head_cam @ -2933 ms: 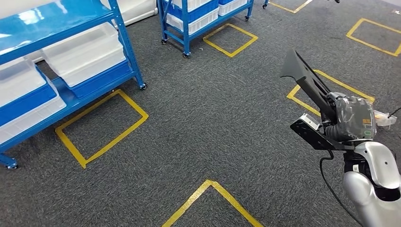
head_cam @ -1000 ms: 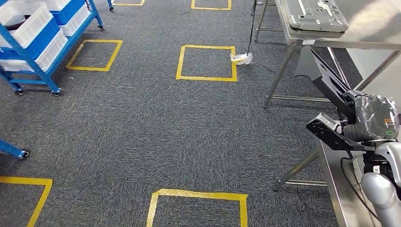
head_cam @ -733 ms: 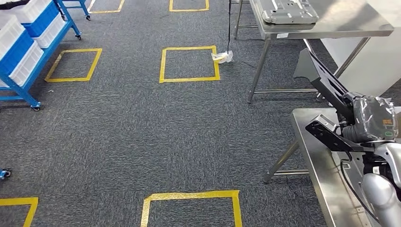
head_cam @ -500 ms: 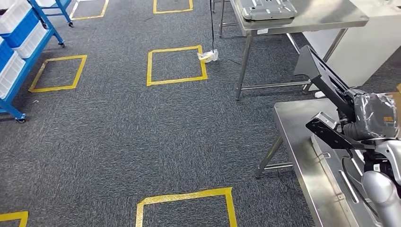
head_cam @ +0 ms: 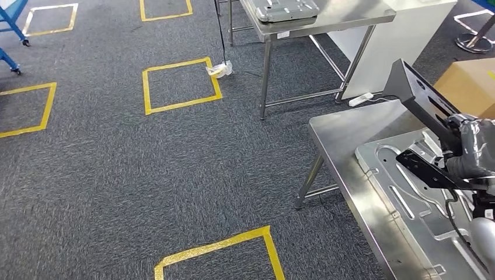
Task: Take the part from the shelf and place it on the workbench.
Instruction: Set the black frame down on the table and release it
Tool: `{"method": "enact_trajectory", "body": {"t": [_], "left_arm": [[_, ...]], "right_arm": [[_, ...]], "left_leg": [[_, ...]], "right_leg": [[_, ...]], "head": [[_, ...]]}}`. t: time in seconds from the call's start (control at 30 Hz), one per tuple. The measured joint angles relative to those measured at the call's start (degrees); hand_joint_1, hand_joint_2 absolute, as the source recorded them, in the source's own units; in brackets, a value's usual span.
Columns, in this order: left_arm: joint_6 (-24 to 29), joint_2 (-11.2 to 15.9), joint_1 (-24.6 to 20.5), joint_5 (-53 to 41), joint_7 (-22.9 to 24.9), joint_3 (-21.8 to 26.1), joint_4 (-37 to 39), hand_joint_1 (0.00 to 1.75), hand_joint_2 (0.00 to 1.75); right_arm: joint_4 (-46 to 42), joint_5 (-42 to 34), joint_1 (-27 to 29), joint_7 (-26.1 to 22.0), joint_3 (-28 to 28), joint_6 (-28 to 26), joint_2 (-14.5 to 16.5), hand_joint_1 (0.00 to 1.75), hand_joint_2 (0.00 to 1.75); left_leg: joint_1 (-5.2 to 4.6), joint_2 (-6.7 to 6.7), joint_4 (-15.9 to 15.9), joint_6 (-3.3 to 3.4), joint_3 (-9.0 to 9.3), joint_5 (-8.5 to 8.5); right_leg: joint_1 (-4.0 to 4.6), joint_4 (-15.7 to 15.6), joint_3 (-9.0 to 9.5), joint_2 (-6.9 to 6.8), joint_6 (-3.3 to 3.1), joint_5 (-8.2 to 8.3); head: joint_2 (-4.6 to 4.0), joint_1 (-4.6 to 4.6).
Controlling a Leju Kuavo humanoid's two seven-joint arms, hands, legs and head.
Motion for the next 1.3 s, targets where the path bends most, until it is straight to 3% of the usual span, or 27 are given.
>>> {"method": "enact_trajectory", "body": {"t": [0.03, 0.07, 0.1, 0.17, 0.23, 0.27, 0.33, 0.37, 0.43, 0.47, 0.53, 0.57, 0.6, 0.63, 0.7, 0.77, 0.83, 0.87, 0.93, 1.0, 1.07, 1.1, 1.13, 1.2, 1.27, 1.3], "left_arm": [[0.0, 0.0, 0.0, 0.0, 0.0, 0.0, 0.0, 0.00, 1.75], [0.0, -0.1, 0.0, 0.0, 0.0, 0.0, 0.0, 0.00, 1.75], [0.0, -0.1, 0.0, 0.0, 0.0, 0.0, 0.0, 0.00, 1.75], [0.0, -0.2, 0.0, 0.0, 0.0, 0.1, -0.1, 0.00, 1.75], [0.0, -0.3, 0.1, 0.0, 0.0, 0.1, -0.1, 0.00, 1.75], [0.0, -0.3, 0.1, 0.0, 0.0, 0.1, -0.1, 0.00, 1.75], [0.0, -0.4, 0.1, 0.0, 0.0, 0.2, -0.2, 0.00, 1.75], [0.0, -0.4, 0.0, 0.0, 0.0, 0.2, -0.2, 0.00, 1.75], [0.0, -0.5, 0.1, 0.0, 0.0, 0.2, -0.3, 0.00, 1.75], [0.0, -0.5, 0.1, 0.0, 0.0, 0.2, -0.3, 0.00, 1.75], [0.0, -0.6, 0.2, 0.0, 0.0, 0.2, -0.3, 0.00, 1.75], [0.0, -0.7, 0.2, 0.0, 0.0, 0.2, -0.3, 0.00, 1.75], [0.0, -0.7, 0.2, 0.0, 0.0, 0.2, -0.3, 0.00, 1.75], [0.0, -0.8, 0.2, -0.1, 0.0, 0.2, -0.3, 0.00, 1.75], [0.0, -0.8, 0.3, -0.1, 0.0, 0.2, -0.3, 0.00, 1.75], [0.0, -0.8, 0.4, -0.2, 0.0, 0.3, -0.3, 0.00, 1.75], [0.0, -0.8, 0.5, -0.5, 0.0, 0.4, -0.5, 0.00, 1.75], [0.0, -0.8, 0.5, -0.7, 0.0, 0.6, -0.5, 0.00, 1.75], [0.0, -0.9, 0.5, -1.1, 0.0, 0.9, -0.7, 0.00, 1.75], [0.0, -1.1, 0.6, -1.3, 0.0, 1.0, -0.8, 0.00, 1.75], [0.0, -1.3, 0.6, -1.3, 0.0, 1.1, -0.9, 0.00, 1.75], [0.0, -1.4, 0.5, -1.3, 0.0, 1.2, -0.9, 0.00, 1.75], [0.0, -1.4, 0.4, -1.3, 0.0, 1.2, -0.9, 0.00, 1.75], [0.0, -1.5, 0.3, -1.2, 0.0, 1.3, -0.9, 0.00, 1.75], [0.0, -1.5, 0.2, -1.2, 0.0, 1.3, -1.0, 0.00, 1.75], [0.0, -1.5, 0.2, -1.2, 0.0, 1.4, -1.0, 0.00, 1.75]], "right_arm": [[0.0, 0.1, 0.0, 0.0, -0.1, 0.0, -0.3, 1.75, 1.75], [0.0, 0.2, 0.1, 0.0, -0.1, 0.1, -0.7, 1.75, 1.75], [-0.1, 0.3, 0.1, 0.0, -0.2, 0.1, -1.1, 1.75, 1.75], [-0.2, 0.7, 0.0, 0.0, -0.5, 0.4, -2.0, 1.75, 1.75], [-0.4, 1.0, 0.0, 0.1, -0.7, 0.7, -2.8, 1.75, 1.75], [-0.4, 1.1, 0.0, 0.2, -0.8, 0.8, -3.2, 1.75, 1.75], [-0.3, 1.2, 0.2, 0.3, -1.0, 1.1, -4.0, 1.75, 1.75], [-0.3, 1.2, 0.3, 0.4, -1.1, 1.2, -4.4, 1.75, 1.75], [-0.3, 1.4, 0.4, 0.6, -1.4, 1.5, -4.9, 1.75, 1.75], [-0.3, 1.5, 0.5, 0.7, -1.5, 1.8, -5.0, 1.75, 1.75], [-0.2, 1.6, 0.9, 1.0, -1.5, 2.7, -5.1, 1.75, 1.75], [-0.1, 1.6, 1.1, 1.1, -1.5, 3.2, -5.1, 1.75, 1.75], [0.0, 1.6, 1.2, 1.2, -1.5, 3.8, -5.2, 1.75, 1.75], [0.1, 1.7, 1.3, 1.3, -1.5, 4.4, -5.3, 1.75, 1.75], [0.4, 2.1, 1.1, 1.7, -1.4, 6.1, -5.3, 1.75, 1.75], [1.1, 2.7, 0.8, 2.1, -1.2, 7.8, -5.2, 1.75, 1.75], [2.0, 3.2, 0.4, 2.4, -0.6, 9.7, -5.1, 1.75, 1.75], [2.7, 3.3, 0.0, 2.6, -0.2, 11.1, -5.0, 1.75, 1.75], [4.8, 3.0, -1.7, 3.2, 1.0, 14.2, -4.3, 1.75, 1.75], [7.6, 2.5, -3.8, 3.8, 2.8, 17.0, -2.8, 1.75, 1.75], [10.8, 2.2, -5.7, 4.2, 5.0, 19.2, -0.7, 1.75, 1.75], [12.5, 2.0, -6.5, 4.3, 6.1, 20.2, 0.3, 1.75, 1.75], [14.1, 1.9, -7.4, 4.4, 7.1, 21.0, 1.2, 1.75, 1.75], [16.9, 1.7, -9.5, 4.6, 8.5, 22.1, 3.0, 1.75, 1.75], [19.7, 1.7, -11.8, 4.8, 9.8, 22.5, 4.9, 1.75, 1.75], [21.0, 1.7, -12.6, 4.8, 10.5, 22.6, 5.8, 1.75, 1.75]], "left_leg": [[-0.02, 0.72, 0.0, -0.02, -0.02, -0.05], [0.01, 1.45, 0.0, -0.08, 0.00, -0.14], [0.06, 2.17, 0.1, -0.20, 0.06, -0.28], [0.12, 3.46, 0.5, -0.68, 0.18, -0.76], [-0.04, 4.48, 1.0, -1.41, 0.29, -1.38], [-0.16, 4.97, 1.1, -1.76, 0.39, -1.60], [-0.16, 5.82, 1.2, -2.34, 0.71, -1.94], [-0.06, 5.33, 1.5, -2.63, 0.72, -2.38], [0.27, 2.67, 5.3, -3.06, -0.79, -4.90], [0.37, 1.20, 8.9, -3.12, -2.44, -6.76], [0.41, 0.08, 16.2, -3.08, -6.23, -9.57], [0.39, -0.03, 17.8, -2.95, -7.21, -9.49], [0.35, -0.16, 16.9, -2.69, -7.11, -8.20], [0.25, -0.58, 14.1, -2.32, -5.98, -6.06], [0.10, -2.96, 6.1, -1.39, -2.69, -2.14], [-0.09, -4.61, 2.1, -0.96, -1.05, -0.99], [-0.20, -3.94, 1.3, -0.81, -0.74, -0.76], [-0.12, -3.49, 0.7, -0.63, -0.50, -0.38], [0.14, -2.58, -0.6, -0.12, 0.00, 0.53], [0.15, -1.78, -1.1, 0.13, 0.03, 0.90], [0.21, -1.04, -1.0, 0.02, -0.04, 0.86], [0.28, -0.76, -0.8, -0.12, -0.04, 0.76], [0.36, -0.54, -0.6, -0.33, -0.05, 0.60], [0.37, -0.29, 0.2, -0.99, -0.22, 0.08], [0.16, -0.10, 1.0, -1.58, -0.60, -0.45], [0.04, -0.02, 1.2, -1.45, -0.82, -0.53]], "right_leg": [[-0.20, 2.2, -0.97, -0.43, 0.16, -0.82], [-0.43, 2.6, -1.10, -0.73, 0.36, -0.60], [-0.67, 0.9, -0.15, -1.12, 0.58, 0.65], [-0.88, -6.6, 3.82, -3.25, 0.96, 3.95], [-0.60, -11.8, 6.47, -4.89, 0.55, 5.40], [-0.37, -12.5, 6.69, -4.98, 0.16, 5.26], [-0.29, -12.5, 6.60, -3.61, -0.60, 5.39], [-0.39, -12.5, 6.64, -3.04, -0.94, 5.44], [-0.59, -12.8, 6.80, -1.90, -1.63, 5.58], [-0.54, -12.8, 6.81, -1.31, -1.86, 5.59], [-0.30, -12.7, 6.80, 0.06, -2.11, 5.60], [-0.17, -12.7, 6.81, 0.78, -2.15, 5.60], [-0.06, -12.7, 6.83, 1.58, -2.17, 5.60], [0.00, -12.6, 6.86, 2.32, -2.17, 5.61], [0.01, -12.5, 6.84, 3.70, -2.09, 5.63], [-0.21, -12.5, 6.64, 4.78, -1.73, 5.79], [-0.46, -12.7, 6.43, 5.79, -1.02, 6.13], [-0.47, -12.7, 6.28, 5.56, -0.70, 6.12], [-0.30, -10.5, 5.10, 3.10, -0.14, 4.44], [-0.53, -4.3, 2.27, 0.11, 0.33, 0.94], [-0.97, 0.9, 0.03, -0.81, 0.84, -0.65], [-1.21, 0.8, 0.18, -0.98, 1.07, 0.07], [-1.45, -1.5, 1.43, -1.13, 1.28, 1.70], [-1.67, -8.7, 5.18, -1.50, 1.47, 4.73], [-1.55, -12.5, 7.03, -1.56, 0.97, 5.50], [-1.40, -12.8, 7.10, -1.48, 0.66, 5.31]], "head": [[-0.01, 0.02], [-0.01, 0.02], [-0.01, 0.02], [-0.01, 0.02], [-0.01, 0.01], [-0.01, 0.01], [0.00, -0.01], [0.00, -0.02], [-0.01, -0.08], [-0.01, -0.09], [-0.01, -0.10], [-0.01, -0.10], [-0.01, -0.10], [-0.01, -0.10], [-0.01, -0.09], [-0.01, -0.10], [0.00, -0.11], [-0.01, -0.08], [-0.01, 0.03], [-0.01, 0.14], [-0.01, 0.14], [-0.01, 0.14], [-0.01, 0.14], [-0.01, 0.16], [-0.01, 0.07], [-0.01, 0.02]]}}
